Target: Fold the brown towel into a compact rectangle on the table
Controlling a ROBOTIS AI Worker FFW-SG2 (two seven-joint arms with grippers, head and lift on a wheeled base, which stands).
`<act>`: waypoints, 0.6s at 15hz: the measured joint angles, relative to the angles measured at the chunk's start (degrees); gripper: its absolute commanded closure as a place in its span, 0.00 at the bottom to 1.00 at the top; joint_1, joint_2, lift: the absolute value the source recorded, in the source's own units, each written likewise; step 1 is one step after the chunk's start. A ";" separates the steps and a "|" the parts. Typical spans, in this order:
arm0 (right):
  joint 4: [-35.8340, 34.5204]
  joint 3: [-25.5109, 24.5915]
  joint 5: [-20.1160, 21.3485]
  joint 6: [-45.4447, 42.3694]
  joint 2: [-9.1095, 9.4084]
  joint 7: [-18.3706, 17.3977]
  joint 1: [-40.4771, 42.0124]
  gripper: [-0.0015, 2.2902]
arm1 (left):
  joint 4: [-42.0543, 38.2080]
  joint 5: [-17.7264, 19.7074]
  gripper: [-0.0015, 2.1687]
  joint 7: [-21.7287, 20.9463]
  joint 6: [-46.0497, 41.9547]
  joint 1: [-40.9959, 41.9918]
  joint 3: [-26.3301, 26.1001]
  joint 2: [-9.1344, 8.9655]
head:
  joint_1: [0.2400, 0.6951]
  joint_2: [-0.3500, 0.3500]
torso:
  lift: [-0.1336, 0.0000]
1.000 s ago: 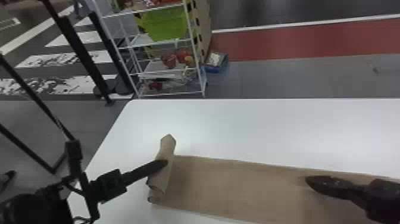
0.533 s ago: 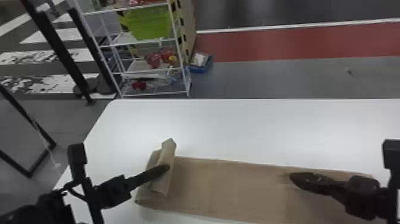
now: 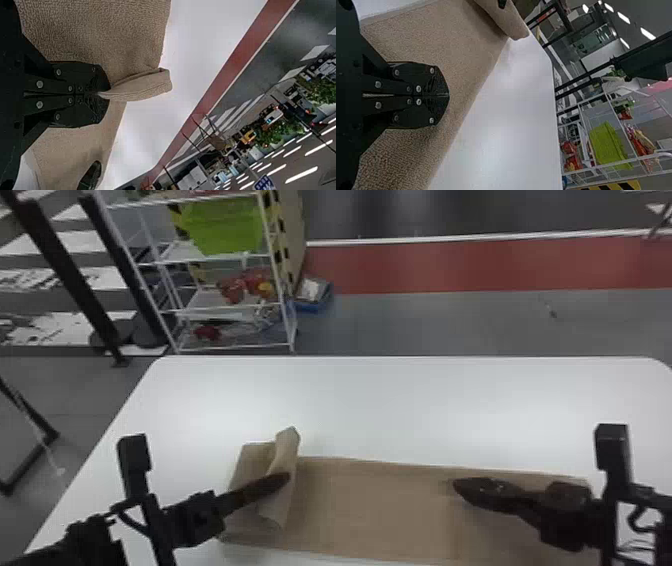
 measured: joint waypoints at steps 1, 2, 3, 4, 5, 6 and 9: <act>0.07 0.07 0.00 -0.01 0.00 -0.01 0.00 0.66 | 0.32 0.11 0.45 -0.05 -0.20 0.12 -1.02 0.00 | 1.00 0.63 | 0.09; 0.11 0.14 0.00 0.03 0.00 -0.01 0.00 0.66 | 0.53 0.14 0.31 -0.24 -0.30 0.33 -2.02 0.00 | 1.00 0.62 | 0.09; 0.12 0.20 -0.04 0.11 0.00 -0.01 0.00 0.66 | 0.60 0.22 0.11 -0.54 -0.33 0.58 -2.90 0.00 | 1.00 0.61 | 0.09; 0.12 0.24 -0.15 0.18 0.00 -0.01 0.00 0.66 | 0.61 0.39 0.03 -0.84 -0.31 0.81 -3.65 0.00 | 1.00 0.59 | 0.09; 0.12 0.36 -0.36 0.22 0.00 -0.01 0.00 0.61 | 0.60 0.59 0.02 -0.88 -0.20 0.98 -4.64 0.00 | 1.00 0.58 | 0.09; 0.12 0.59 -0.50 0.22 0.06 -0.25 0.00 0.57 | 0.60 0.67 0.02 -0.57 -0.15 1.03 -5.49 0.00 | 1.00 0.56 | 0.09; 0.12 1.41 -0.66 0.19 0.42 -0.99 0.00 0.43 | 0.62 0.73 0.02 -0.07 -0.22 0.75 -6.02 0.00 | 1.00 0.56 | 0.09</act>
